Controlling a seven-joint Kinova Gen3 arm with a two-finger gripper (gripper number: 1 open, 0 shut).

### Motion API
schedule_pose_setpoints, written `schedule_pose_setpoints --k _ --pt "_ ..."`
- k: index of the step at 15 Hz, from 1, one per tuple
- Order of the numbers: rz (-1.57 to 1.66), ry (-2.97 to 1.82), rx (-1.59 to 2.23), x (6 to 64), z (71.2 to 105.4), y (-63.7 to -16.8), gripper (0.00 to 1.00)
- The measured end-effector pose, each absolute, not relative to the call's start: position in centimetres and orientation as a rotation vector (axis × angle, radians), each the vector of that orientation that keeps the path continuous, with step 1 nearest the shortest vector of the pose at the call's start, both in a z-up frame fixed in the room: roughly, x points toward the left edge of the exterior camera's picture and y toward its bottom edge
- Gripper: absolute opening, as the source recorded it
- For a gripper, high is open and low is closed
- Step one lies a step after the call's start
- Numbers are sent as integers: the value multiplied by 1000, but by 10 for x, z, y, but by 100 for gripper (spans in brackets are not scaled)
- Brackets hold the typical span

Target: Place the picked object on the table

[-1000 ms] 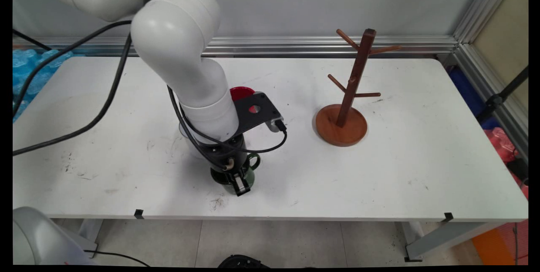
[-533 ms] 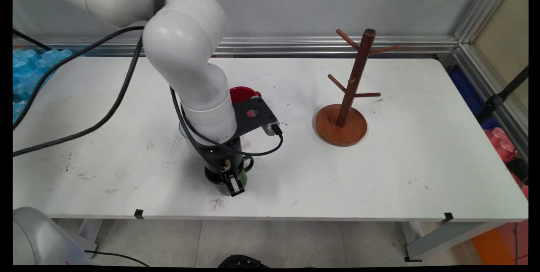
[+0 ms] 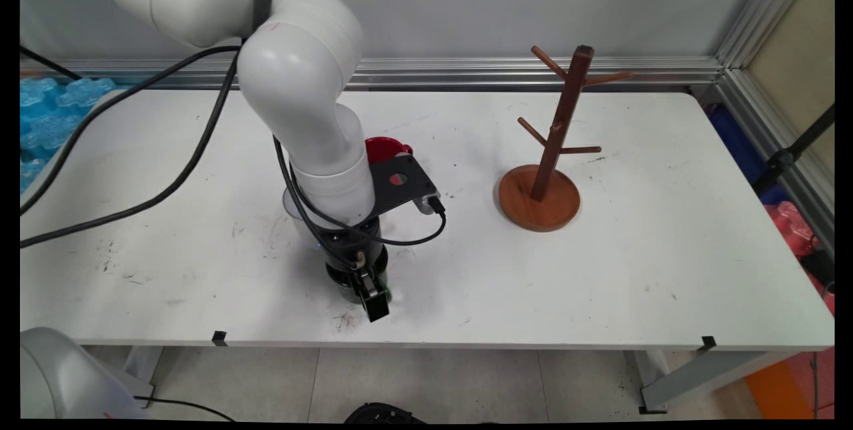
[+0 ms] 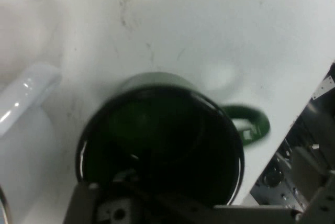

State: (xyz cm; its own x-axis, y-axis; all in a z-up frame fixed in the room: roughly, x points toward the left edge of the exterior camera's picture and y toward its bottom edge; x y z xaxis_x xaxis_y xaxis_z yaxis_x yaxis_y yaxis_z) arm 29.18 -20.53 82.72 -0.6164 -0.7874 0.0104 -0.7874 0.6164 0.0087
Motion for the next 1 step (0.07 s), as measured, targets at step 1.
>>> schedule_pose_setpoints --k 1 --pt "1 -2807 1369 292 828 -206 100"
